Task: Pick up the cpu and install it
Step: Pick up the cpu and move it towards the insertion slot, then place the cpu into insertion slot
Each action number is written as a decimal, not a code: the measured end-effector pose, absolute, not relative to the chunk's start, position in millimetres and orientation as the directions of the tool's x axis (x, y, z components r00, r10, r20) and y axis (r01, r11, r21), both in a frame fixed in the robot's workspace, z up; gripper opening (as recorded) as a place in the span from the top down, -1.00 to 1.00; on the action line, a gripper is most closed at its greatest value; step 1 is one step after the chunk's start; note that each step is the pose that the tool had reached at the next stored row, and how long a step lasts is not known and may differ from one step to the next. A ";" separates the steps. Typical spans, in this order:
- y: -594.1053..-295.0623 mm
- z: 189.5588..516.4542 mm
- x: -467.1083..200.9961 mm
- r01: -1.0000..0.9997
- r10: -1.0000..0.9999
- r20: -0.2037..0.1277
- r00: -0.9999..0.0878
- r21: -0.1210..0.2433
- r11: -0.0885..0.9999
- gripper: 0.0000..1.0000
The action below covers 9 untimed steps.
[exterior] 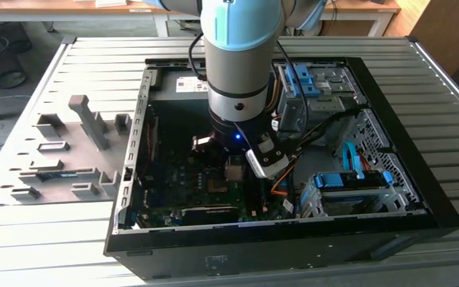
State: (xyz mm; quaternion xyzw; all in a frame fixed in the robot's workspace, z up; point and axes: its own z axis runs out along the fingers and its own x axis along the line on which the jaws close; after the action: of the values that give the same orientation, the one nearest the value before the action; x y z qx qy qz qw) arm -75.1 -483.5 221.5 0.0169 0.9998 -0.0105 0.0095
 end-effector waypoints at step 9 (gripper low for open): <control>-483.5 221.3 -75.5 0.034 0.034 -0.019 -0.999 -0.021 0.999 0.06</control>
State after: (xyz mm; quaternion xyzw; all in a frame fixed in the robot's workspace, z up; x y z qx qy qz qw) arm -75.5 -483.5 221.3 0.0170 0.9998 -0.0105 0.0096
